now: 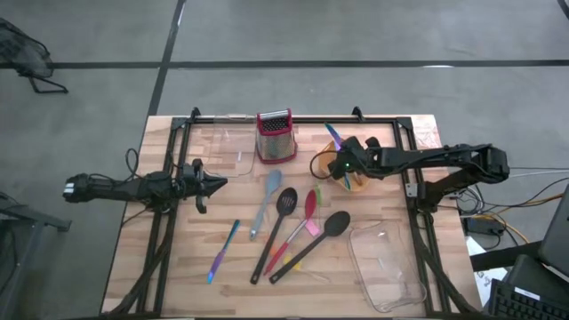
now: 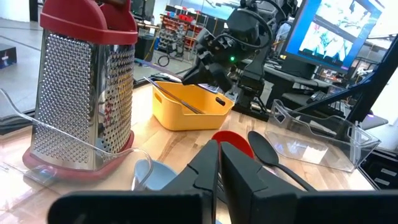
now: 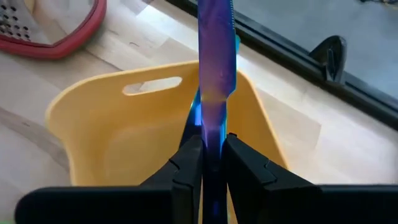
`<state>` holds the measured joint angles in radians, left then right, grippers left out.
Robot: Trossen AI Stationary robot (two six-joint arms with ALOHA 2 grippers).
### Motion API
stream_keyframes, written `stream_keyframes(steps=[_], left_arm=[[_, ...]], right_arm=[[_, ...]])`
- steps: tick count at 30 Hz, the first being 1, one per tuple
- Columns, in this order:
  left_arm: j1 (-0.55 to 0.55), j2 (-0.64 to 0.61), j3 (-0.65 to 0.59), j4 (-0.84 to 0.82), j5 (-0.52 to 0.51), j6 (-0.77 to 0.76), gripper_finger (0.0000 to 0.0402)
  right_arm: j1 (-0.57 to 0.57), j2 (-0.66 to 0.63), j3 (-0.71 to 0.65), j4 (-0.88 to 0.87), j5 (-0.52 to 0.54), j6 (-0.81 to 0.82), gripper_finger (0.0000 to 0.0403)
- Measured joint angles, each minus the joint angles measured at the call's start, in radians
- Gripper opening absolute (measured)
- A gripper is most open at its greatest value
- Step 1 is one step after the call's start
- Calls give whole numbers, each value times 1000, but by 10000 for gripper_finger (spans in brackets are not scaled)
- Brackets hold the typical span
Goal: Pick & Place Kitchen Items
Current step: Put the right blue table knife into the orange bin
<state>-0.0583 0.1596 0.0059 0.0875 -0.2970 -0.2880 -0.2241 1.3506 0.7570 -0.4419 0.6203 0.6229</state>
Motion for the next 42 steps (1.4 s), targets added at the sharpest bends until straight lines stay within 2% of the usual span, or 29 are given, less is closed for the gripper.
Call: stream_keyframes(steps=[8, 14, 23, 30, 38, 42], left_arm=[[0, 0, 0, 0, 0, 0, 23], [0, 0, 0, 0, 0, 0, 21], [0, 0, 0, 0, 0, 0, 21], [0, 0, 0, 0, 0, 0, 23], [0, 0, 0, 0, 0, 0, 23], [0, 0, 0, -1, 0, 0, 23]], right_arm=[[1, 0, -23, 15, 0, 82, 46], [1, 10, -51, 44, 8, 157, 60], [1, 95, -55, 80, 9, 192, 48], [2, 155, -48, 86, 12, 258, 73], [5, 128, -49, 79, -39, 240, 93], [24, 85, -45, 75, -104, 138, 105]])
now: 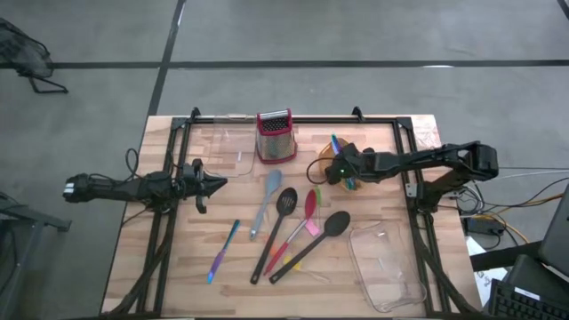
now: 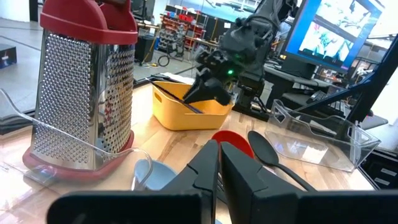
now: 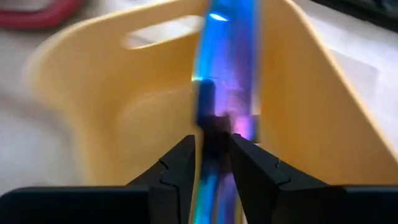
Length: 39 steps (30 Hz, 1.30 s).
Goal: Pick & Place Kitchen Items
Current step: Put the right blue table knife into the orange bin, then put the red serving spoon into the bottom transparent bin
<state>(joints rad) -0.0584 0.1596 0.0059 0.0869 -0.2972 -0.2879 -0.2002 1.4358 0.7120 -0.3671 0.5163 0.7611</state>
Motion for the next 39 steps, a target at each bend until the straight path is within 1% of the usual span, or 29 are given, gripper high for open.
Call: stream_keyframes(steps=[6, 9, 12, 15, 17, 18, 23, 27, 31, 34, 36, 39], left_arm=[[0, 0, 0, -1, 0, 0, 21], [0, 0, 0, -1, 0, 0, 23], [0, 0, 0, -1, 0, 0, 22], [0, 0, 0, -2, 0, 0, 21], [0, 0, 0, -2, 0, 0, 21], [0, 0, 0, -4, 0, 0, 22], [0, 0, 0, -8, 0, 0, 22], [0, 0, 0, -14, 0, 0, 21], [0, 2, 0, -16, 0, 0, 23], [0, 2, 0, -17, 0, 0, 23], [0, 2, 0, -17, 0, 0, 21], [0, 2, 0, -18, 0, 0, 21]], right_arm=[[118, -56, 52, 4, -8, -234, 127], [207, -62, 100, 8, -78, -453, 137], [293, -28, 151, 5, -115, -632, 143], [347, 26, 204, -4, -120, -701, 148], [366, 69, 248, -19, -118, -743, 151], [376, 92, 272, -55, -118, -766, 153], [394, 223, 431, -325, -118, -867, 160], [404, 325, 537, -466, -115, -989, 167], [413, 408, 613, -520, -108, -1111, 173], [418, 448, 648, -517, -67, -1180, 179], [423, 467, 665, -514, -44, -1215, 184], [424, 496, 672, -534, -42, -1234, 189]])
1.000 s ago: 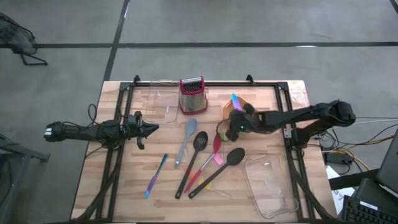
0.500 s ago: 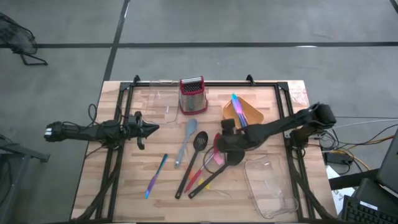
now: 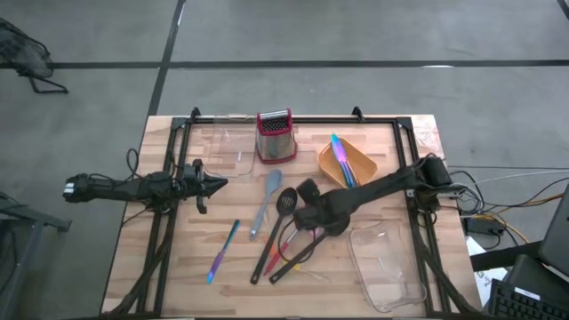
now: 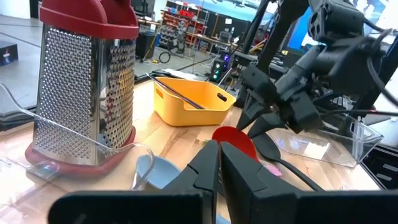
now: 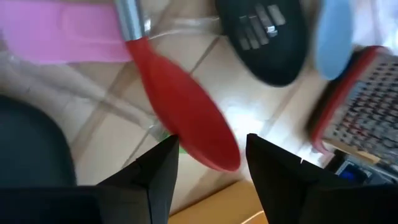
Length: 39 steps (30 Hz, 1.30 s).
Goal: Pick & Place Kitchen Items
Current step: Put the red serving spoon into the bottom transparent bin
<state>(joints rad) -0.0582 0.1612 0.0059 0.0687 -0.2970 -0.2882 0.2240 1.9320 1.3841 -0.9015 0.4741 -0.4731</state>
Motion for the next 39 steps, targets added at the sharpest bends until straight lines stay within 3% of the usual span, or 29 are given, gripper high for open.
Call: stream_keyframes(steps=[10, 22, 32, 39], left_arm=[[0, 0, 0, -2, 0, 0, 21], [0, 0, 0, -2, 0, 0, 21], [0, 0, 0, -2, 0, 0, 21], [0, 0, 0, -3, 0, 0, 23]], right_arm=[[-3, 75, -5, 3, -4, -17, 176], [-1, 68, 9, -11, -4, 78, 23], [20, 36, 106, -179, -23, 191, 21], [25, -1, 180, -298, -101, 504, 21]])
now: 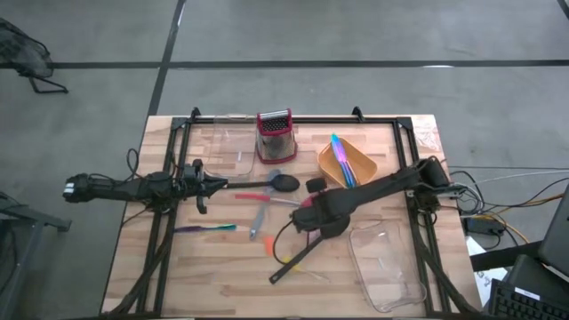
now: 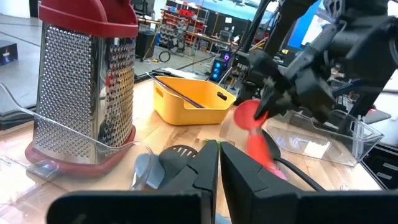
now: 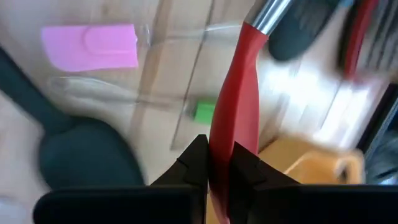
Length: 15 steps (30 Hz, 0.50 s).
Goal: Pick & Place Kitchen Items
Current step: Put the red serving spoon into the bottom transparent bin
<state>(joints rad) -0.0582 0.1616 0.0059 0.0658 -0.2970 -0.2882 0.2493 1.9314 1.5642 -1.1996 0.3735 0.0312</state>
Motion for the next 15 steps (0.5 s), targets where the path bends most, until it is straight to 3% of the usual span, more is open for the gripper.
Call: stream_keyframes(steps=[8, 15], left_arm=[[0, 0, 0, -1, 0, 0, 23], [0, 1, 0, -1, 0, 0, 21]], right_arm=[[44, -108, 39, -165, -139, 545, 21], [197, -229, 39, -180, -124, 921, 22]])
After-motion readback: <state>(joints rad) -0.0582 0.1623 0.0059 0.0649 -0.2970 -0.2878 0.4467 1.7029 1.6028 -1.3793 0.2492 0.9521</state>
